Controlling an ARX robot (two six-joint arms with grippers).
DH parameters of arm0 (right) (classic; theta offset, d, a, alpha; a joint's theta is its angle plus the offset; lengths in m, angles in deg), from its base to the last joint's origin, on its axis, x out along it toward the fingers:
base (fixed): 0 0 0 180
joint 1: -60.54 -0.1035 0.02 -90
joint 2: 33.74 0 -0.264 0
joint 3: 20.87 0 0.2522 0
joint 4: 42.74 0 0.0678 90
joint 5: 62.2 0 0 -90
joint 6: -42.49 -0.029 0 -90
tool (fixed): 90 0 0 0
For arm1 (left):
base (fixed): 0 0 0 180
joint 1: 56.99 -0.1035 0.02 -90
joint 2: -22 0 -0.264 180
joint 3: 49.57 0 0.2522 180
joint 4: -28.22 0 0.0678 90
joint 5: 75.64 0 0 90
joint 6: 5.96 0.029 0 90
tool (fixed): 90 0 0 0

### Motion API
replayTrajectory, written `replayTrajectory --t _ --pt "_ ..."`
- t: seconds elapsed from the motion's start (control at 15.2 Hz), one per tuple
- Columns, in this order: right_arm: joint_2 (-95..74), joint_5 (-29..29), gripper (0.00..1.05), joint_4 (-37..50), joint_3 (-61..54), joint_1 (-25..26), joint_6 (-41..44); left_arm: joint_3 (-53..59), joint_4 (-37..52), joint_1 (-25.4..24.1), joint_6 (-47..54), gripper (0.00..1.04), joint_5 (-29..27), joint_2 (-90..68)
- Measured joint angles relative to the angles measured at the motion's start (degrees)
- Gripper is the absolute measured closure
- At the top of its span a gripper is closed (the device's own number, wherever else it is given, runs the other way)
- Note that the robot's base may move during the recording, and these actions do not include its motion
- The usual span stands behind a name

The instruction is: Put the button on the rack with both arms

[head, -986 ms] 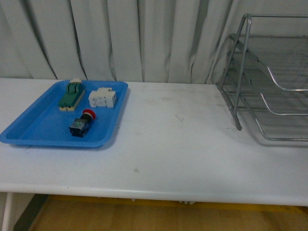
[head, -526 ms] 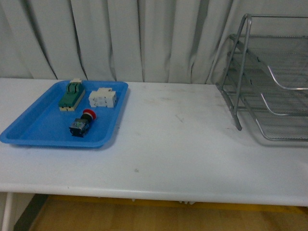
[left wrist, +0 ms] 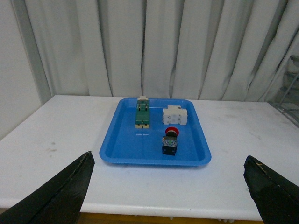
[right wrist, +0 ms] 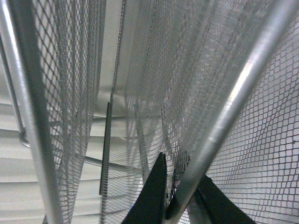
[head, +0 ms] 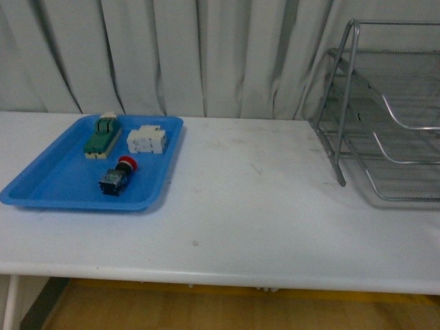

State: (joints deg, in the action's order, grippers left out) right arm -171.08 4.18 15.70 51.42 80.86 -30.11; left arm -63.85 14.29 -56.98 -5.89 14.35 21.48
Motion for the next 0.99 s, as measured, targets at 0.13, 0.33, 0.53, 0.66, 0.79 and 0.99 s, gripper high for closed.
replayTrajectory --t 0.13,0.33,0.53,0.66,0.79,0.99 --pt "-0.2 -0.4 1.00 1.5 -1.4 0.5 -4.2 0.0 0.0 0.0 0.0 0.07 0.0 0.0" --pt "0.4 -2.3 1.00 2.7 -5.3 2.3 -6.4 0.0 0.0 0.0 0.0 0.07 0.0 0.0" --pt "3.8 -3.6 1.01 3.2 -12.7 4.2 -7.4 0.0 0.0 0.0 0.0 0.07 0.0 0.0" --pt "6.3 -4.3 1.01 3.7 -18.8 6.1 -7.4 0.0 0.0 0.0 0.0 0.07 0.0 0.0" --pt "7.8 -6.1 1.01 4.4 -23.8 8.6 -6.9 0.0 0.0 0.0 0.0 0.07 0.0 0.0" --pt "9.4 -8.4 0.96 4.7 -28.7 11.3 -5.2 0.0 0.0 0.0 0.0 0.07 0.0 0.0"
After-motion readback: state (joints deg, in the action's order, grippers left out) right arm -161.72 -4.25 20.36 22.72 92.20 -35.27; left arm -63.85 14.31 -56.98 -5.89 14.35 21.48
